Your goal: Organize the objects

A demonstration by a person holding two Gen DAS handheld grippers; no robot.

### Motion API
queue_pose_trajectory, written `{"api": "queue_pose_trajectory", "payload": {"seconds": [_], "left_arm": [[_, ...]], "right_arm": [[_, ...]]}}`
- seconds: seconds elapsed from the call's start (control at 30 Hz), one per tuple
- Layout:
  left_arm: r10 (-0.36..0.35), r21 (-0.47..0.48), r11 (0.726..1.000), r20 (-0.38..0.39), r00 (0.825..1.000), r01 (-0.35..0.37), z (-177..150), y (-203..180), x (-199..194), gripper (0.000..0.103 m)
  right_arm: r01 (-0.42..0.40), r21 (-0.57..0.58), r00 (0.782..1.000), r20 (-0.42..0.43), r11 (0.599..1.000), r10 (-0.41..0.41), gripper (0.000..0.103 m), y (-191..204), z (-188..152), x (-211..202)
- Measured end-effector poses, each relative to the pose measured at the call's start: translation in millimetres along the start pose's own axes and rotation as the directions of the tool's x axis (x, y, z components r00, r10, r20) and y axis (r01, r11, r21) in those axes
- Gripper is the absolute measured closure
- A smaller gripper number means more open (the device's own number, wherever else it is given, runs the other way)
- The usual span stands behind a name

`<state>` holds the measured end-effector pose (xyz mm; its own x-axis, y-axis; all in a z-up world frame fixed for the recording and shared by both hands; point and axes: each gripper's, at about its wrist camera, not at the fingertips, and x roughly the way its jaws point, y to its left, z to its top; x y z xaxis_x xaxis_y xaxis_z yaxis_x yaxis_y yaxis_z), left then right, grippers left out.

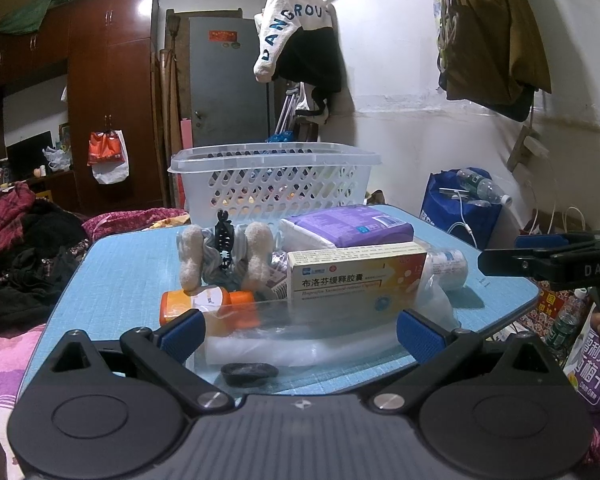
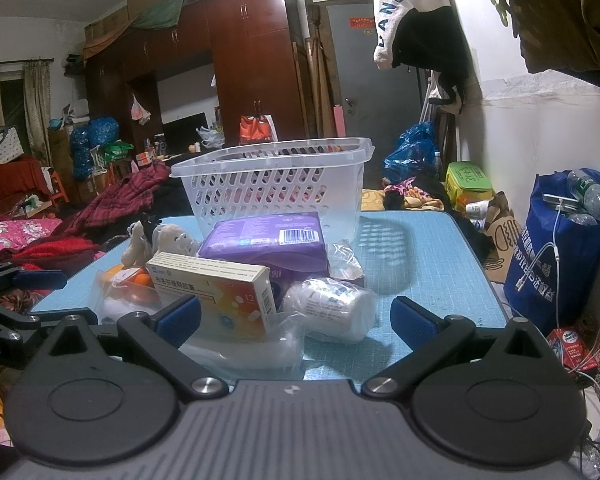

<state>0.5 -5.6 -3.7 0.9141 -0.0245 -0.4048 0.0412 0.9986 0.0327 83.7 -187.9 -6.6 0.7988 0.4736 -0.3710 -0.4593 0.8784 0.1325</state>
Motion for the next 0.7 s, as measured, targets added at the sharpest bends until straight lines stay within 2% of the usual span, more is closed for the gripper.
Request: {"api": "queue_pose_trajectory", "payload": {"seconds": [0.7], "left_arm": [[0.000,0.000,1.000,-0.001,1.000,0.000,0.1,0.1,0.1,0.000]], "right_arm": [[-0.001,-0.004,1.000,-0.001,1.000,0.001,0.000,0.6,-1.4,2.2]]}}
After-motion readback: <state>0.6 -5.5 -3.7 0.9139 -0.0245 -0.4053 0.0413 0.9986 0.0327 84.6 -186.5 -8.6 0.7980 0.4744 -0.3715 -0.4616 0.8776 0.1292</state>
